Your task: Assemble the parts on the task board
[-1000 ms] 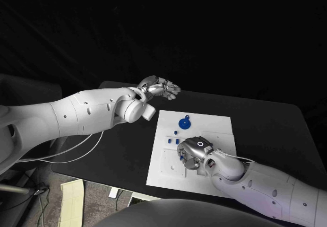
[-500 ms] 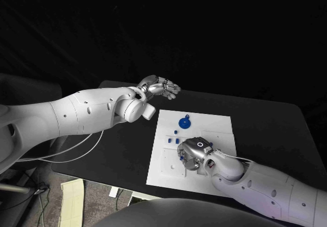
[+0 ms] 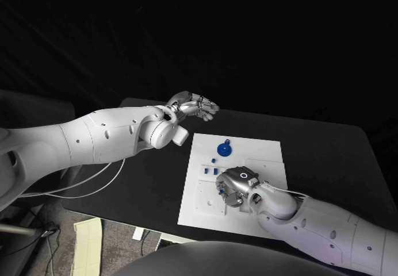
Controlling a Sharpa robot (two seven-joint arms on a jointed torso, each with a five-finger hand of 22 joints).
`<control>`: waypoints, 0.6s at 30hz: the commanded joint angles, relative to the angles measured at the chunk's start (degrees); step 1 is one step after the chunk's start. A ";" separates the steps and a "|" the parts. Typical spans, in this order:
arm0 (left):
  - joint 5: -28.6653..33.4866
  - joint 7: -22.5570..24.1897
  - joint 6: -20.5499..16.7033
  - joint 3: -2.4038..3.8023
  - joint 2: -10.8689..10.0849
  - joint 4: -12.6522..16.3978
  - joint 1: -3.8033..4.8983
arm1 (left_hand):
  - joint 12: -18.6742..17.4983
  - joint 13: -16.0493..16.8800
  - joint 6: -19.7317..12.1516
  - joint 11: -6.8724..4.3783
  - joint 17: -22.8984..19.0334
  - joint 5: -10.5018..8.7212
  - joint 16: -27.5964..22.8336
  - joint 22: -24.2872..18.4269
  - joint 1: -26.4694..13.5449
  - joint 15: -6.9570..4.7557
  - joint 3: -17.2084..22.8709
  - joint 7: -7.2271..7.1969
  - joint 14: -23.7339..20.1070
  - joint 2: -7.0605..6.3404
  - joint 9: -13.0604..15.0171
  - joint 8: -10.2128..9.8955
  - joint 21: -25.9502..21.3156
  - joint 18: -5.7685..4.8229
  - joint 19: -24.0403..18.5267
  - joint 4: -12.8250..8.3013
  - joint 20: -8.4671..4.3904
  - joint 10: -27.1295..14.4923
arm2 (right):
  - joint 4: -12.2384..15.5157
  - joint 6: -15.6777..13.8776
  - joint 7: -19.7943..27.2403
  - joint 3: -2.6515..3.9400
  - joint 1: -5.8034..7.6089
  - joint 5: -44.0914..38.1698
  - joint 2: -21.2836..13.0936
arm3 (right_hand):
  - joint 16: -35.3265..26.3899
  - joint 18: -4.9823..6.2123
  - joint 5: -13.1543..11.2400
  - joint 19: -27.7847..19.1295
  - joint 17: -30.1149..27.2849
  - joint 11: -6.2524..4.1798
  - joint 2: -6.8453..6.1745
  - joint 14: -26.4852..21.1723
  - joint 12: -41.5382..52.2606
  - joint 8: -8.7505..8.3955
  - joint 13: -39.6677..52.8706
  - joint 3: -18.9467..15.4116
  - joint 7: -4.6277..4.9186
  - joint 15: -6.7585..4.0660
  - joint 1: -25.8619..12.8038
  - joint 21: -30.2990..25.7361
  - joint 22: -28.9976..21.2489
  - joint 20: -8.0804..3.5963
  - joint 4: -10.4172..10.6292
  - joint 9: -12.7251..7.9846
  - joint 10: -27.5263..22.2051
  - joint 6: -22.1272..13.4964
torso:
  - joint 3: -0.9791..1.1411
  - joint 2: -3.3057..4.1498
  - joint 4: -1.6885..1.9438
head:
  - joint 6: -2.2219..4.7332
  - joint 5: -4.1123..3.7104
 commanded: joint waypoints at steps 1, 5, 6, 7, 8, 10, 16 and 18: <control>-0.04 0.58 0.04 0.04 0.06 0.20 0.08 | -0.36 -0.10 -0.50 0.21 0.06 -0.07 -0.24 0.08 0.39 0.00 -0.16 0.01 0.50 -0.12 -0.08 0.06 -0.38 0.88 0.12 0.33 0.12 0.23 | 0.02 0.69 0.00 -0.05 -0.06 -0.77 0.15 | -0.26 4.91 0.14 -0.08 0.02 0.04 0.55 -0.03 0.29 0.28 0.11 0.39 0.08 -0.56 0.02 0.02 0.54 -0.49 -0.10 0.06 0.43 0.26 | 0.00 0.00 0.01 | -0.02 -0.03; -0.04 0.57 0.02 0.04 0.11 0.22 0.08 | -0.37 -0.11 -0.50 0.21 0.08 -0.07 -0.26 0.08 0.40 0.00 -0.16 0.01 0.49 -0.12 -0.08 0.07 -0.39 0.88 0.12 0.33 0.12 0.24 | 0.00 1.62 -0.04 -0.08 -0.06 -0.84 0.40 | -0.26 4.91 0.14 -0.08 0.02 0.04 0.54 -0.03 0.29 0.28 0.13 0.40 0.08 -0.56 0.01 0.02 0.54 -0.50 -0.11 0.07 0.42 0.26 | -0.02 0.00 -0.01 | -0.04 -0.05; -0.04 0.58 0.03 0.04 0.12 0.25 0.08 | -0.37 -0.11 -0.50 0.21 0.09 -0.07 -0.27 0.08 0.40 0.00 -0.16 0.01 0.50 -0.12 -0.08 0.07 -0.40 0.88 0.12 0.33 0.12 0.24 | -0.01 1.89 -0.08 -0.09 -0.05 -0.96 0.44 | -0.26 4.91 0.14 -0.08 0.02 0.04 0.54 -0.03 0.29 0.28 0.14 0.40 0.08 -0.56 0.00 0.02 0.54 -0.50 -0.12 0.07 0.42 0.26 | -0.02 0.00 -0.01 | -0.05 -0.08; -0.04 0.58 0.02 0.04 0.13 0.28 0.08 | -0.37 -0.11 -0.50 0.21 0.09 -0.07 -0.27 0.08 0.40 0.00 -0.16 0.01 0.50 -0.12 -0.08 0.07 -0.40 0.88 0.12 0.33 0.12 0.24 | -0.05 2.07 -0.14 -0.11 -0.05 -0.99 0.48 | -0.26 4.91 0.14 -0.07 0.02 0.04 0.54 -0.03 0.29 0.28 0.15 0.40 0.08 -0.56 0.00 0.02 0.54 -0.50 -0.12 0.08 0.42 0.26 | -0.02 0.00 -0.01 | -0.05 -0.08; -0.04 0.57 0.03 0.04 0.14 0.30 0.08 | -0.37 -0.11 -0.51 0.21 0.10 -0.07 -0.28 0.09 0.40 0.00 -0.16 0.01 0.50 -0.13 -0.08 0.07 -0.40 0.88 0.13 0.33 0.12 0.24 | -0.09 2.43 -0.22 -0.13 -0.05 -1.10 0.53 | -0.26 4.91 0.14 -0.07 0.02 0.04 0.55 -0.03 0.29 0.28 0.15 0.40 0.08 -0.56 -0.01 0.02 0.54 -0.50 -0.12 0.08 0.42 0.26 | -0.02 0.00 0.01 | -0.05 -0.10; -0.04 0.56 0.01 0.04 0.18 0.34 0.08 | -0.37 -0.12 -0.51 0.21 0.11 -0.07 -0.29 0.09 0.40 0.00 -0.16 0.01 0.50 -0.13 -0.08 0.07 -0.41 0.88 0.13 0.33 0.12 0.24 | -0.09 3.27 -0.41 -0.20 -0.05 -1.46 0.64 | -0.26 4.91 0.14 -0.07 0.02 0.04 0.55 -0.03 0.29 0.28 0.18 0.40 0.08 -0.56 -0.03 0.02 0.54 -0.50 -0.13 0.09 0.42 0.26 | -0.03 0.00 0.01 | -0.10 -0.17; -0.04 0.54 0.03 0.04 0.24 0.39 0.08 | -0.38 -0.13 -0.51 0.20 0.14 -0.07 -0.31 0.10 0.40 0.00 -0.16 0.01 0.50 -0.14 -0.09 0.08 -0.42 0.88 0.13 0.33 0.12 0.24 | -0.25 4.91 -1.10 -0.56 -0.05 -2.93 1.21 | -0.27 4.91 0.14 -0.08 0.02 0.05 0.56 -0.03 0.29 0.27 0.22 0.41 0.09 -0.56 -0.06 0.01 0.54 -0.51 -0.16 0.11 0.40 0.25 | -0.01 -0.03 0.03 | -0.06 -0.15; -0.04 0.53 0.02 0.04 0.23 0.43 0.08 | -0.39 -0.14 -0.52 0.20 0.15 -0.08 -0.33 0.10 0.40 0.00 -0.17 0.02 0.50 -0.14 -0.09 0.08 -0.43 0.88 0.13 0.33 0.12 0.24 | -0.28 5.19 -1.38 -0.70 -0.05 -3.64 1.34 | -0.27 4.91 0.14 -0.08 0.02 0.05 0.56 -0.03 0.28 0.27 0.24 0.41 0.09 -0.56 -0.07 0.01 0.54 -0.51 -0.18 0.12 0.39 0.24 | 0.00 0.00 0.02 | -0.06 -0.19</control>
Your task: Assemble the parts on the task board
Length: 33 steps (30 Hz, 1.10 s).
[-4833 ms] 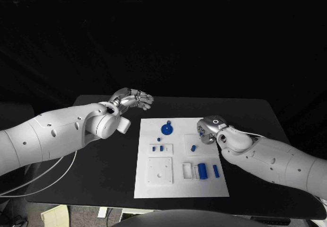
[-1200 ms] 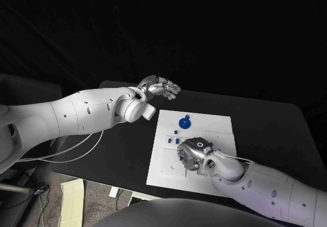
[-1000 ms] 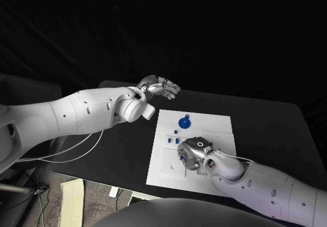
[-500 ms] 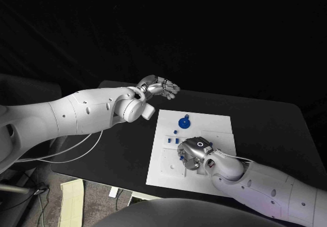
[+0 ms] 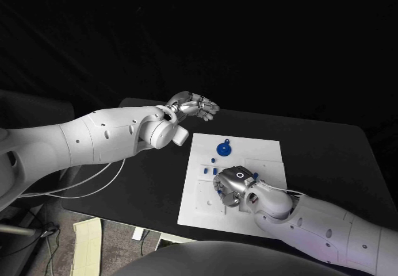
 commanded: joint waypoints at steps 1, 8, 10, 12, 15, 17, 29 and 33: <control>-0.04 0.54 0.01 0.05 0.10 0.23 0.08 | -0.39 -0.10 -0.52 0.20 0.09 -0.07 -0.33 0.07 0.40 0.00 -0.16 0.02 0.50 -0.14 -0.09 0.08 -0.21 0.88 0.13 0.33 0.12 0.25 | -0.14 3.66 -0.88 -0.47 -0.35 -2.41 0.29 | -0.28 4.91 0.18 0.04 0.03 -0.08 0.70 0.11 0.27 0.14 -0.05 0.26 0.09 -0.42 0.07 0.01 0.56 -0.36 -0.03 0.08 0.27 0.26 | 0.02 0.01 0.01 | 0.02 -0.04; -0.04 0.54 0.03 0.05 0.11 0.34 0.08 | -0.40 -0.11 -0.53 0.20 0.12 -0.07 -0.36 0.07 0.41 0.00 -0.16 0.02 0.50 -0.15 -0.09 0.09 -0.22 0.87 0.13 0.33 0.12 0.25 | -0.13 4.91 -1.38 -0.79 -0.34 -3.16 0.47 | -0.29 4.91 0.18 0.03 0.03 -0.08 0.71 0.10 0.26 0.14 -0.01 0.27 0.09 -0.42 0.05 0.01 0.56 -0.36 -0.07 0.10 0.26 0.25 | -0.01 0.02 -0.01 | -0.03 -0.05; -0.04 0.53 0.03 0.05 0.10 0.37 0.08 | -0.40 -0.12 -0.53 0.20 0.14 -0.07 -0.37 0.08 0.41 0.00 -0.16 0.02 0.50 -0.15 -0.09 0.09 -0.23 0.87 0.13 0.33 0.12 0.25 | -0.20 5.07 -1.50 -0.92 -0.35 -3.21 0.53 | -0.29 4.91 0.18 0.02 0.03 -0.08 0.71 0.10 0.26 0.14 0.00 0.27 0.09 -0.42 0.05 0.01 0.56 -0.36 -0.08 0.11 0.26 0.25 | -0.01 0.03 0.00 | -0.05 -0.05; -0.04 0.52 0.01 0.05 0.09 0.38 0.08 | -0.40 -0.12 -0.53 0.20 0.14 -0.07 -0.38 0.08 0.41 0.00 -0.16 0.02 0.50 -0.15 -0.10 0.09 -0.23 0.87 0.14 0.33 0.12 0.25 | -0.27 5.25 -1.63 -1.02 -0.35 -3.26 0.55 | -0.29 4.91 0.18 0.02 0.03 -0.08 0.72 0.10 0.26 0.14 0.02 0.28 0.09 -0.41 0.04 0.01 0.56 -0.36 -0.09 0.12 0.26 0.25 | -0.01 0.02 0.03 | -0.08 -0.03; -0.04 0.51 -0.01 0.05 0.04 0.38 0.08 | -0.41 -0.13 -0.53 0.20 0.16 -0.07 -0.39 0.09 0.42 0.00 -0.16 0.02 0.51 -0.15 -0.10 0.10 -0.24 0.87 0.14 0.33 0.12 0.25 | -0.27 5.20 -1.79 -1.09 -0.35 -3.35 0.49 | -0.30 4.91 0.18 0.01 0.03 -0.07 0.73 0.09 0.26 0.13 0.05 0.29 0.09 -0.41 0.02 0.01 0.57 -0.36 -0.11 0.13 0.25 0.24 | 0.01 0.01 0.03 | -0.08 -0.03; -0.04 0.52 0.00 0.05 -0.01 0.39 0.08 | -0.41 -0.13 -0.54 0.20 0.17 -0.07 -0.40 0.09 0.41 0.00 -0.16 0.02 0.51 -0.15 -0.10 0.10 -0.25 0.87 0.14 0.33 0.12 0.26 | -0.26 4.73 -2.54 -1.10 -0.35 -3.80 0.43 | -0.31 4.91 0.18 0.00 0.02 -0.07 0.73 0.09 0.25 0.13 0.07 0.30 0.10 -0.41 0.00 0.00 0.57 -0.36 -0.13 0.14 0.23 0.24 | 0.01 0.01 0.01 | -0.09 -0.04; -0.04 0.52 0.00 0.05 -0.19 0.40 0.08 | -0.44 -0.17 -0.56 0.22 0.26 -0.08 -0.49 0.11 0.32 0.02 -0.19 0.03 0.51 -0.14 -0.11 0.12 -0.29 0.85 0.16 0.41 0.14 0.27 | -0.09 1.84 -3.13 -1.10 -0.35 -3.59 0.11 | -0.34 4.91 0.19 -0.02 0.02 -0.08 0.70 0.07 0.26 0.12 0.21 0.44 0.09 -0.41 -0.03 -0.01 0.57 -0.37 -0.18 0.21 0.22 0.24 | 0.02 0.02 -0.01 | -0.01 -0.09; -0.04 0.51 -0.01 0.05 -0.18 0.38 0.08 | -0.45 -0.18 -0.57 0.22 0.29 -0.08 -0.51 0.12 0.31 0.02 -0.19 0.03 0.52 -0.14 -0.11 0.12 -0.30 0.85 0.16 0.42 0.13 0.27 | 0.07 0.40 -2.99 -1.09 -0.35 -2.96 -0.09 | -0.35 4.91 0.19 -0.02 0.02 -0.08 0.66 0.07 0.27 0.12 0.29 0.52 0.08 -0.42 -0.07 -0.02 0.57 -0.37 -0.17 0.25 0.24 0.27 | 0.00 0.00 0.02 | 0.06 -0.12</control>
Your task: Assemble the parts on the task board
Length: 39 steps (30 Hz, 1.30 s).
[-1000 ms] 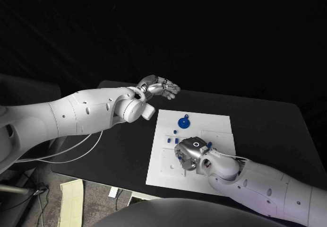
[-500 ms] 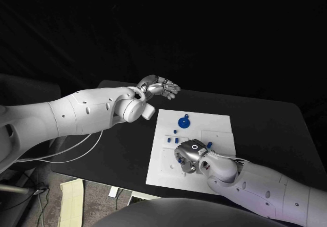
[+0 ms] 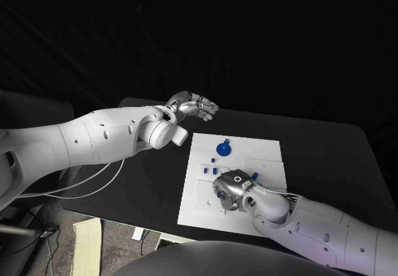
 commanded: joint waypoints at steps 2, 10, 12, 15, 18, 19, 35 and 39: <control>-0.04 0.53 -0.03 0.04 0.04 0.14 0.07 | -0.23 -0.09 -0.40 0.22 0.08 -0.08 -0.30 0.09 0.30 0.02 -0.04 -0.14 0.52 -0.14 -0.07 0.12 -0.31 0.85 0.16 0.28 0.14 0.27 | 0.00 -1.71 -0.96 -0.04 -0.04 0.55 -0.55 | -0.36 4.91 0.19 -0.10 0.01 -0.37 0.25 0.05 0.21 0.29 0.10 0.40 -0.02 -0.44 -0.47 -0.02 0.58 -0.32 -0.01 0.11 -0.09 0.35 | -0.02 -0.03 0.01 | 0.11 -0.03; -0.04 0.50 -0.02 0.04 0.01 0.09 0.07 | -0.25 -0.12 -0.43 0.23 0.13 -0.08 -0.35 0.11 0.27 0.02 -0.06 -0.13 0.53 -0.15 -0.08 0.12 -0.34 0.85 0.17 0.30 0.13 0.27 | 0.40 -3.70 0.10 -0.02 -0.03 5.06 -1.08 | -0.43 4.91 0.18 -0.10 -0.01 -0.37 0.22 0.04 0.17 0.25 0.28 0.64 -0.01 -0.43 -0.59 -0.08 0.54 -0.31 0.12 0.19 -0.16 0.33 | -0.03 -0.01 0.02 | 0.12 -0.04; -0.04 0.50 -0.01 0.04 0.01 0.10 0.07 | -0.26 -0.12 -0.44 0.23 0.15 -0.08 -0.36 0.11 0.26 0.02 -0.06 -0.13 0.53 -0.15 -0.08 0.13 -0.35 0.85 0.17 0.31 0.13 0.27 | 0.50 -4.09 0.37 -0.02 -0.03 6.40 -1.21 | -0.46 4.91 0.18 -0.09 -0.03 -0.36 0.24 0.03 0.15 0.23 0.33 0.71 0.00 -0.42 -0.65 -0.11 0.52 -0.31 0.18 0.21 -0.20 0.30 | -0.03 -0.01 0.00 | 0.12 -0.02; -0.04 0.45 0.01 0.04 -0.04 0.10 0.07 | -0.27 -0.13 -0.45 0.23 0.17 -0.08 -0.38 0.12 0.25 0.02 -0.06 -0.12 0.53 -0.15 -0.08 0.13 -0.36 0.85 0.17 0.32 0.13 0.27 | 0.50 -4.39 0.73 -0.01 -0.03 7.40 -1.32 | -0.51 4.91 0.18 -0.08 -0.06 -0.34 0.27 0.02 0.12 0.19 0.42 0.80 0.02 -0.41 -0.74 -0.16 0.48 -0.30 0.28 0.25 -0.27 0.25 | -0.02 -0.01 -0.01 | 0.08 0.04; -0.04 0.41 0.05 0.04 -0.03 0.10 0.07 | -0.27 -0.14 -0.46 0.23 0.20 -0.08 -0.40 0.13 0.22 0.02 -0.07 -0.12 0.53 -0.15 -0.09 0.13 -0.37 0.84 0.18 0.34 0.14 0.27 | 0.42 -4.27 0.90 0.00 -0.02 8.53 -1.36 | -0.55 4.91 0.18 -0.08 -0.08 -0.33 0.30 0.02 0.09 0.15 0.49 0.87 0.04 -0.39 -0.81 -0.19 0.46 -0.30 0.35 0.28 -0.32 0.20 | -0.02 0.00 0.00 | 0.09 0.08; -0.04 0.40 0.05 0.04 -0.03 0.10 0.07 | -0.27 -0.14 -0.46 0.23 0.20 -0.08 -0.41 0.13 0.22 0.02 -0.07 -0.12 0.53 -0.15 -0.09 0.13 -0.37 0.84 0.18 0.35 0.14 0.27 | 0.42 -4.35 0.97 0.00 -0.02 8.87 -1.39 | -0.56 4.91 0.18 -0.08 -0.08 -0.32 0.30 0.02 0.08 0.15 0.50 0.88 0.04 -0.39 -0.83 -0.20 0.45 -0.30 0.36 0.29 -0.33 0.19 | -0.02 0.00 0.00 | 0.09 0.08; -0.03 0.35 0.11 0.04 -0.05 0.12 0.07 | -0.31 -0.19 -0.51 0.24 0.29 -0.08 -0.50 0.16 0.20 0.02 -0.07 -0.11 0.54 -0.17 -0.10 0.13 -0.42 0.84 0.18 0.38 0.13 0.27 | -0.12 -4.30 1.60 0.07 -0.02 15.01 -1.26 | -0.66 4.91 0.18 -0.09 -0.13 -0.30 0.47 0.02 0.03 0.07 0.72 1.06 0.09 -0.37 -0.94 -0.31 0.39 -0.29 0.47 0.39 -0.44 0.07 | -0.03 0.00 0.03 | 0.02 0.29; -0.03 0.28 0.16 0.04 -0.09 0.15 0.07 | -0.32 -0.20 -0.53 0.24 0.32 -0.08 -0.52 0.17 0.22 0.02 -0.07 -0.11 0.53 -0.18 -0.11 0.13 -0.44 0.84 0.18 0.37 0.13 0.27 | -0.01 -4.44 1.88 0.16 -0.01 16.67 -1.26 | -0.69 4.91 0.18 -0.10 -0.15 -0.29 0.55 0.02 0.00 0.04 0.80 1.07 0.11 -0.36 -1.01 -0.34 0.37 -0.29 0.46 0.43 -0.48 0.01 | -0.06 0.00 0.04 | -0.05 0.41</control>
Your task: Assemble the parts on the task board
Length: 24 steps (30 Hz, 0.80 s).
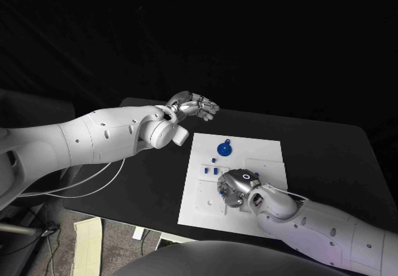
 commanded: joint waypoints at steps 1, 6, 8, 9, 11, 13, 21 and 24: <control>-0.03 0.35 0.14 0.05 0.00 0.18 0.07 | -0.32 -0.06 -0.29 0.24 0.08 -0.08 -0.30 0.07 0.22 0.02 -0.07 0.05 0.53 -0.18 -0.07 0.13 -0.23 0.85 0.18 0.37 0.13 0.27 | 0.19 -0.06 1.02 0.10 -0.03 3.71 0.02 | -0.25 4.91 0.18 -0.08 -0.10 -0.07 0.09 -0.01 0.01 0.37 0.09 0.26 0.19 -0.38 -0.53 -0.35 0.38 -0.49 -0.05 0.10 -0.28 0.08 | -0.04 0.01 0.01 | -0.11 0.17; -0.03 0.34 0.14 0.05 -0.10 0.21 0.07 | -0.33 -0.07 -0.30 0.25 0.11 -0.08 -0.33 0.08 0.23 0.02 -0.06 0.05 0.53 -0.18 -0.07 0.14 -0.24 0.85 0.18 0.37 0.13 0.27 | 0.54 0.55 1.06 0.64 0.04 6.03 -0.29 | -0.29 4.91 0.18 -0.09 -0.11 -0.06 0.16 -0.02 -0.01 0.35 0.16 0.26 0.20 -0.37 -0.59 -0.38 0.36 -0.49 -0.08 0.15 -0.32 0.04 | -0.05 0.01 0.01 | -0.20 0.33; -0.03 0.35 0.11 0.05 -0.12 0.21 0.07 | -0.34 -0.08 -0.30 0.25 0.13 -0.08 -0.35 0.08 0.24 0.02 -0.06 0.05 0.53 -0.19 -0.07 0.14 -0.25 0.85 0.18 0.37 0.13 0.27 | 0.72 0.66 1.04 0.86 0.12 6.53 -0.43 | -0.30 4.91 0.18 -0.10 -0.12 -0.06 0.17 -0.02 -0.02 0.34 0.19 0.25 0.21 -0.37 -0.61 -0.40 0.36 -0.49 -0.10 0.16 -0.33 0.02 | -0.05 -0.01 0.01 | -0.18 0.38; -0.03 0.34 0.10 0.05 -0.15 0.23 0.07 | -0.34 -0.08 -0.30 0.25 0.13 -0.08 -0.35 0.09 0.25 0.02 -0.06 0.05 0.53 -0.20 -0.07 0.14 -0.25 0.85 0.18 0.36 0.13 0.27 | 0.80 0.74 1.03 1.00 0.16 6.55 -0.49 | -0.30 4.91 0.18 -0.10 -0.12 -0.05 0.18 -0.02 -0.02 0.34 0.21 0.24 0.21 -0.37 -0.63 -0.40 0.36 -0.48 -0.11 0.17 -0.33 0.01 | -0.05 0.00 0.00 | -0.18 0.45; -0.03 0.33 0.10 0.05 -0.17 0.24 0.07 | -0.35 -0.09 -0.31 0.25 0.15 -0.08 -0.36 0.09 0.25 0.02 -0.06 0.05 0.54 -0.20 -0.08 0.15 -0.26 0.85 0.18 0.36 0.13 0.27 | 0.92 0.86 1.03 1.18 0.23 6.62 -0.55 | -0.31 4.91 0.18 -0.10 -0.12 -0.05 0.20 -0.02 -0.03 0.33 0.23 0.24 0.22 -0.36 -0.65 -0.41 0.35 -0.48 -0.13 0.18 -0.34 0.00 | -0.04 0.00 -0.01 | -0.19 0.49; -0.03 0.34 0.08 0.05 -0.18 0.26 0.08 | -0.35 -0.09 -0.31 0.25 0.16 -0.08 -0.38 0.09 0.26 0.02 -0.05 0.05 0.54 -0.21 -0.08 0.15 -0.27 0.85 0.18 0.36 0.13 0.27 | 1.09 0.93 1.02 1.30 0.36 6.62 -0.63 | -0.32 4.91 0.18 -0.10 -0.12 -0.05 0.20 -0.02 -0.03 0.33 0.25 0.23 0.22 -0.36 -0.66 -0.42 0.35 -0.48 -0.15 0.20 -0.35 -0.01 | -0.05 0.00 -0.03 | -0.21 0.53; -0.03 0.28 0.09 0.05 -0.18 0.28 0.08 | -0.36 -0.11 -0.31 0.25 0.20 -0.08 -0.41 0.11 0.29 0.02 -0.05 0.05 0.54 -0.23 -0.08 0.16 -0.28 0.85 0.18 0.35 0.13 0.27 | 0.75 2.81 1.26 1.47 0.72 10.62 -0.56 | -0.33 4.91 0.18 -0.11 -0.13 -0.04 0.24 -0.03 -0.04 0.32 0.32 0.21 0.23 -0.36 -0.72 -0.44 0.34 -0.48 -0.19 0.24 -0.38 -0.03 | -0.01 0.00 -0.01 | -0.34 0.77; -0.03 0.25 0.11 0.05 -0.18 0.30 0.09 | -0.36 -0.11 -0.31 0.25 0.20 -0.08 -0.41 0.11 0.29 0.02 -0.05 0.05 0.54 -0.23 -0.08 0.16 -0.28 0.85 0.18 0.35 0.13 0.27 | 0.43 3.58 1.24 1.47 0.78 14.02 -0.42 | -0.34 4.91 0.18 -0.12 -0.13 -0.04 0.27 -0.03 -0.06 0.31 0.34 0.21 0.23 -0.35 -0.74 -0.45 0.34 -0.47 -0.20 0.25 -0.40 -0.04 | -0.01 0.03 -0.01 | -0.41 0.94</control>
